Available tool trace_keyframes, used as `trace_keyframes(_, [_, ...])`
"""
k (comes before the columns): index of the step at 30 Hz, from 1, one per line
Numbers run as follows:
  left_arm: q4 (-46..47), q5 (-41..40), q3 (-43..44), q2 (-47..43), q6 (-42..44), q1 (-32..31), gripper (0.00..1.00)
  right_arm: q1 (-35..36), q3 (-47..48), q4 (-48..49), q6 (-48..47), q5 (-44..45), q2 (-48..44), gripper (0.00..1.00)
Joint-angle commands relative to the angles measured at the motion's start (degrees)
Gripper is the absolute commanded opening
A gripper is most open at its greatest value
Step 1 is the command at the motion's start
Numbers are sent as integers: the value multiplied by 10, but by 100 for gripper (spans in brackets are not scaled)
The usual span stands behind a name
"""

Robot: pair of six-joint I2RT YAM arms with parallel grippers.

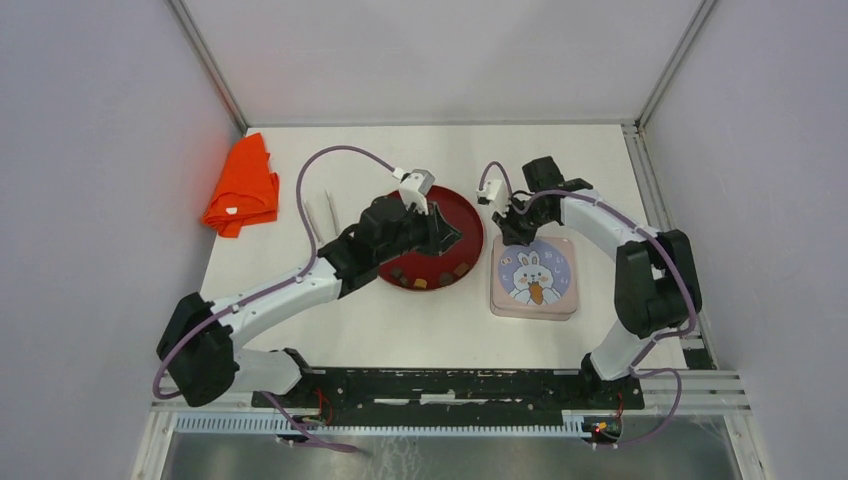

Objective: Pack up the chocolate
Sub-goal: Close the box lid on the packing box, then adjust the packing box at the center of the board.

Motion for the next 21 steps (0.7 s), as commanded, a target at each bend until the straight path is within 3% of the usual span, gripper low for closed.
trace_keyframes(1, [-11, -35, -50, -68, 22, -2, 25, 1, -3, -24, 7, 76, 54, 8])
trace_keyframes(6, [4, -36, -69, -106, 23, -2, 35, -11, 92, -90, -27, 20, -2, 11])
trace_keyframes(10, [33, 3, -56, -84, 5, -2, 55, -54, 138, -114, -33, -7, -79, 30])
trace_keyframes(12, [55, 31, -50, -57, -18, -3, 56, -93, 96, -92, -27, -21, -126, 38])
trace_keyframes(14, [59, 40, -43, -28, -32, -6, 51, -140, 41, -70, -30, -25, -174, 41])
trace_keyframes(16, [41, 19, -36, -4, -33, -11, 39, -192, -20, -50, -38, 8, -207, 40])
trace_keyframes(18, [10, -5, -27, 19, -27, -16, 22, -245, -69, -33, -46, 22, -231, 33])
trace_keyframes(21, [-15, -8, -20, 58, -16, -28, 17, -307, -125, -13, -66, 21, -239, 23])
